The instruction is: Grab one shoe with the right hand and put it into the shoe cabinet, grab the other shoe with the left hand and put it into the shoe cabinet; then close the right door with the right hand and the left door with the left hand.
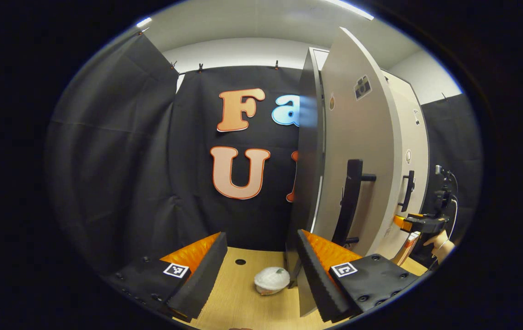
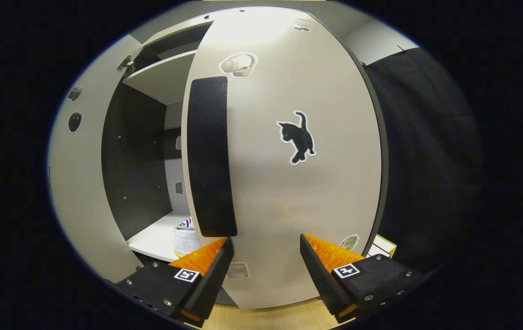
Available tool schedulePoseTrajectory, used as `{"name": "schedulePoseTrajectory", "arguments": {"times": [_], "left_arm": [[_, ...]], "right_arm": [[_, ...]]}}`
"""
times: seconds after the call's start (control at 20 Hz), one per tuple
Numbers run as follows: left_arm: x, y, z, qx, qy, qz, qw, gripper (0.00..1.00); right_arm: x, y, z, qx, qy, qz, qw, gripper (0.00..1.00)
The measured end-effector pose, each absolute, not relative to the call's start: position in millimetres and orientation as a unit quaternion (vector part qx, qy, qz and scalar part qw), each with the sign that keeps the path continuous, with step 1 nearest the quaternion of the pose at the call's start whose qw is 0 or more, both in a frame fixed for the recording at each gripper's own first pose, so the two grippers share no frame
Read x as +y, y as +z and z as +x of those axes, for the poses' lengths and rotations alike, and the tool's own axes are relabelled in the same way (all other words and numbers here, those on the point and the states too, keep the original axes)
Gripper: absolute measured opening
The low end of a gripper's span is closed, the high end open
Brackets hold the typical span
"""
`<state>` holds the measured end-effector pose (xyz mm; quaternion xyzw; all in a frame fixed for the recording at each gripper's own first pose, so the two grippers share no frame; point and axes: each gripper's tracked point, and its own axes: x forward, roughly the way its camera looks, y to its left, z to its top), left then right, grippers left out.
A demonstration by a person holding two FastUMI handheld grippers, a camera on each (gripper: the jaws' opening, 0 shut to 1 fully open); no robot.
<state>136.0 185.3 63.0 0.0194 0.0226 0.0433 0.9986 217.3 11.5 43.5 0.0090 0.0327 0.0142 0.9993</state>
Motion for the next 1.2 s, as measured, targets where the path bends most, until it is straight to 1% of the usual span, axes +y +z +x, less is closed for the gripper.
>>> {"name": "schedulePoseTrajectory", "arguments": {"times": [0.2, 0.3, 0.35, 0.45, 0.5, 0.55, 0.65, 0.75, 0.85, 0.9, 1.0, 1.05, 1.15, 1.2], "left_arm": [[177, 32, 149, 0.03, 0.04, 0.034, 0.998, 0.97], [170, 12, 152, 0.043, 0.027, 0.028, 0.998, 0.96], [166, 3, 154, 0.053, 0.021, 0.025, 0.998, 0.99], [160, -14, 156, 0.069, 0.01, 0.025, 0.997, 0.97], [157, -22, 156, 0.075, 0.004, 0.026, 0.997, 0.99], [153, -28, 157, 0.08, -0.002, 0.026, 0.996, 0.97], [143, -38, 161, 0.089, -0.018, 0.02, 0.996, 0.97], [134, -43, 166, 0.095, -0.033, 0.021, 0.995, 0.99], [130, -44, 169, 0.095, -0.044, 0.025, 0.994, 0.99], [126, -45, 170, 0.093, -0.051, 0.025, 0.994, 0.97], [119, -44, 173, 0.091, -0.063, 0.021, 0.994, 0.97], [116, -44, 173, 0.092, -0.068, 0.019, 0.993, 0.95], [114, -43, 173, 0.09, -0.072, 0.026, 0.993, 0.99], [114, -41, 173, 0.088, -0.073, 0.027, 0.993, 0.94]], "right_arm": [[14, 43, 220, 0.029, 0.011, 0.001, 1.0, 0.91], [14, 44, 221, 0.027, 0.008, 0.001, 1.0, 0.9], [14, 44, 221, 0.026, 0.006, 0.0, 1.0, 0.91], [13, 43, 220, 0.028, -0.002, 0.001, 1.0, 0.91], [13, 43, 218, 0.029, -0.005, 0.003, 1.0, 0.91], [14, 42, 217, 0.03, -0.006, 0.005, 1.0, 0.91], [14, 39, 210, 0.032, -0.005, 0.01, 0.999, 0.92], [13, 35, 199, 0.036, -0.006, 0.014, 0.999, 0.92], [9, 32, 188, 0.039, -0.01, 0.018, 0.999, 0.92], [6, 31, 183, 0.04, -0.012, 0.02, 0.999, 0.92], [0, 33, 173, 0.038, -0.019, 0.015, 0.999, 0.92], [-3, 35, 167, 0.034, -0.023, 0.01, 0.999, 0.92], [-9, 42, 156, 0.024, -0.031, -0.002, 0.999, 0.91], [-12, 46, 151, 0.019, -0.035, -0.008, 0.999, 0.92]]}}
